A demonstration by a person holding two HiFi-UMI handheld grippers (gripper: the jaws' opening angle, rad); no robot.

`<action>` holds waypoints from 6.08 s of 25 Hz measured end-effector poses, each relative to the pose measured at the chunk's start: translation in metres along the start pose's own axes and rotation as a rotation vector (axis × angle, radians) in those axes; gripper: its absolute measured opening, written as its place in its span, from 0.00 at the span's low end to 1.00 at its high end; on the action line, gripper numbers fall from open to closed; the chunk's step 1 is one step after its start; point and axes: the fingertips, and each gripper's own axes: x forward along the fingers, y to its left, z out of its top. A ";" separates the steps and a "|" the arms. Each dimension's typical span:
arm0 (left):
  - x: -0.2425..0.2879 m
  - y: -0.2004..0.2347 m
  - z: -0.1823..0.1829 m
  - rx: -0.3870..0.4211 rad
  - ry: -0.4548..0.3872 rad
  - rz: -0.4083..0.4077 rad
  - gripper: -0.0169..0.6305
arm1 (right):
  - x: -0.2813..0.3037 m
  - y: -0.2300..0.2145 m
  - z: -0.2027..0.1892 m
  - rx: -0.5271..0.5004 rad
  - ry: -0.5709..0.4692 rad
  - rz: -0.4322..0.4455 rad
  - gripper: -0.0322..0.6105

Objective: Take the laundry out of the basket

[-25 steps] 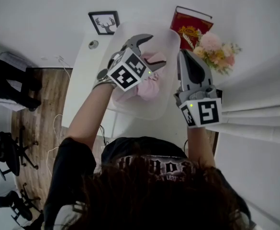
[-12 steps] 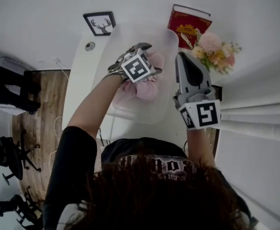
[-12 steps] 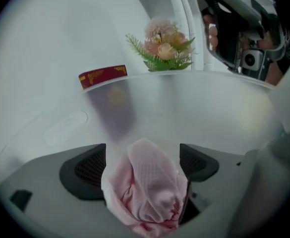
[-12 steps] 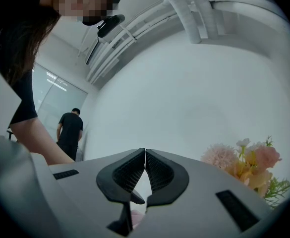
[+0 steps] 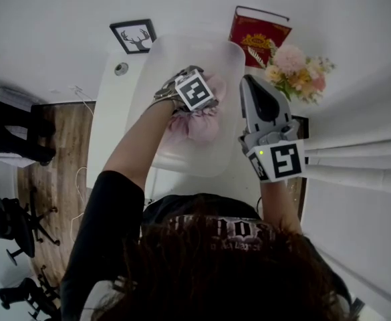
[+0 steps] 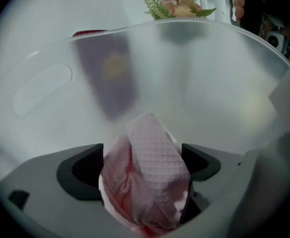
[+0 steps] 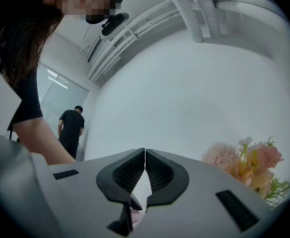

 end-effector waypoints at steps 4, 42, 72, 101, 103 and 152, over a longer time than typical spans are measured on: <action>0.012 -0.002 -0.011 -0.033 0.072 -0.051 0.77 | 0.002 0.001 -0.001 -0.004 0.003 0.008 0.10; 0.018 -0.028 -0.020 -0.051 0.152 -0.144 0.23 | -0.003 -0.003 -0.004 -0.010 -0.004 -0.010 0.09; -0.160 0.028 0.068 -0.159 -0.423 0.250 0.21 | 0.023 -0.001 0.034 -0.020 -0.087 0.008 0.09; -0.467 0.044 0.070 -0.262 -0.884 0.728 0.21 | 0.078 0.082 0.139 0.033 -0.202 0.172 0.09; -0.477 0.035 0.073 -0.254 -0.884 0.767 0.21 | 0.072 0.085 0.147 0.032 -0.224 0.191 0.09; -0.528 0.013 -0.133 -0.410 -0.767 1.018 0.21 | 0.116 0.285 0.113 0.082 -0.224 0.416 0.09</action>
